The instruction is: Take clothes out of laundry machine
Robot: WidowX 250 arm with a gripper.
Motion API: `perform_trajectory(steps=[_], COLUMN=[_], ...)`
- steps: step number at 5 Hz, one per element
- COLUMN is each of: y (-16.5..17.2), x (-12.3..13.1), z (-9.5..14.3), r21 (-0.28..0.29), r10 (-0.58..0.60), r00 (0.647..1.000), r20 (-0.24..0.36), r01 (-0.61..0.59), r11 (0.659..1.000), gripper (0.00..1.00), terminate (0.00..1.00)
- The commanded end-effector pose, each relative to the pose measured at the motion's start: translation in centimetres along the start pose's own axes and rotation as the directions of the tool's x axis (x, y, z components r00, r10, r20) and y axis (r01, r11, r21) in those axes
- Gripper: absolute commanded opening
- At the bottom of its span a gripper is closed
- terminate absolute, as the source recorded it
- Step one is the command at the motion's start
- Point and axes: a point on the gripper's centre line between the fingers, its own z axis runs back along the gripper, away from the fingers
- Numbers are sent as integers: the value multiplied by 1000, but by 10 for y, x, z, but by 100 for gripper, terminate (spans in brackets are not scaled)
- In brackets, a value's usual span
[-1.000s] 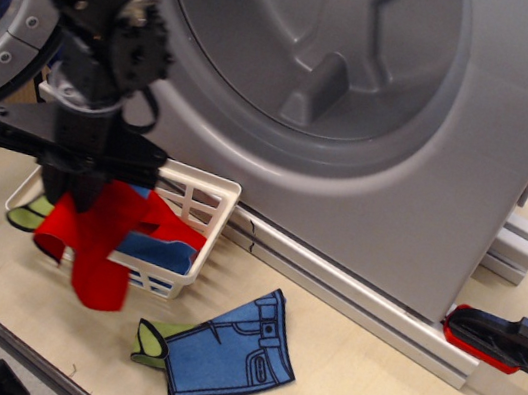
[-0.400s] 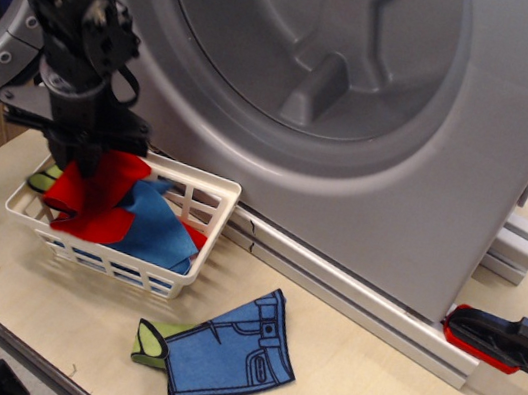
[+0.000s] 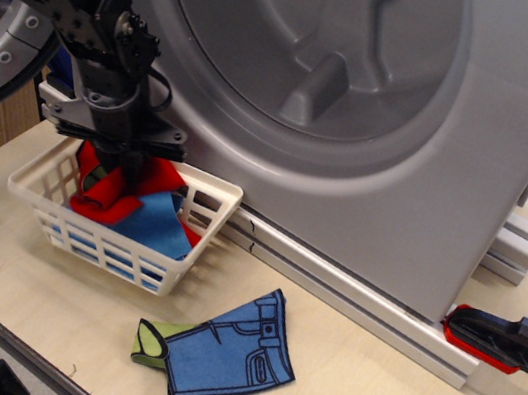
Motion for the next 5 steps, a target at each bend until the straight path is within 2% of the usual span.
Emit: perform_trajectory(steps=[1, 4, 5], y=[-25, -35, -37], x=[19, 27, 21], z=[52, 117, 136], r21=[-11, 56, 60], r10=[-43, -12, -7], r00=[997, 974, 971], r20=[-70, -224, -241], r01=[42, 25, 22], r11=[999, 998, 998], gripper=[100, 100, 100], terminate=[0, 0, 100])
